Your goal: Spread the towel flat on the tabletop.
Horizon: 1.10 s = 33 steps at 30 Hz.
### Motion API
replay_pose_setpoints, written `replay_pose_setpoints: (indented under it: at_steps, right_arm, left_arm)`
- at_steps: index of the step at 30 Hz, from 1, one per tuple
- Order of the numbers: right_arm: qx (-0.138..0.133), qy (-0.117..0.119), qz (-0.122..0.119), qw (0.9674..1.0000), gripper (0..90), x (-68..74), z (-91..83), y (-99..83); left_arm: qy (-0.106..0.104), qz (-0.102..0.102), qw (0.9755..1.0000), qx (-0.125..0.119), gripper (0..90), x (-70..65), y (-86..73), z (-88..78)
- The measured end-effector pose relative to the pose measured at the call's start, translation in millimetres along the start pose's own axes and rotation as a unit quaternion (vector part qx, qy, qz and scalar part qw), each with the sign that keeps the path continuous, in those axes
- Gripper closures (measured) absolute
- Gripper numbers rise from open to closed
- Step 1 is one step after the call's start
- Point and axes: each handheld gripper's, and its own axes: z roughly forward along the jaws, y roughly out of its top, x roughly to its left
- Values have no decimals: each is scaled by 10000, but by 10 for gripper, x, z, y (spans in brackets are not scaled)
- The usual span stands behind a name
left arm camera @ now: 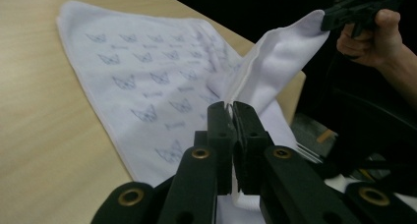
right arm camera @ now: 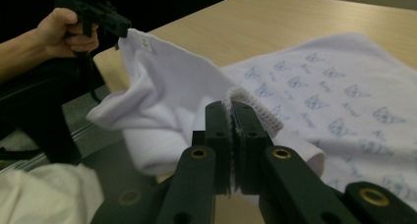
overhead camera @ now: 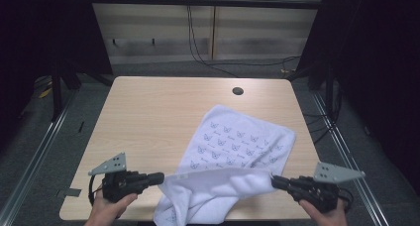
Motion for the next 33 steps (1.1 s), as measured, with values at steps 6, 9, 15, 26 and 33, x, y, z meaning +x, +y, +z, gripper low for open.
replay_pose_setpoints:
  at_steps: [6,9,15,26,33]
  right_arm:
    - [579,290,20,9979,863,386,-261,-428]
    - [774,444,-31,9960,847,460,-301,-518]
    - [552,374,28,9978,695,384,-297,-438]
    - [1160,30,60,9932,661,-344,811,-139]
    - [1695,268,92,9851,727,-599,1474,-66]
  left_arm:
    - [-144,3,9994,301,870,-234,-257,-71]
    - [-275,2,9985,476,867,-351,-337,-88]
    - [-752,57,9955,575,724,-439,-360,-118]
    - [63,-120,9946,1032,727,462,55,695]
    - [512,82,9850,1648,693,718,101,1378]
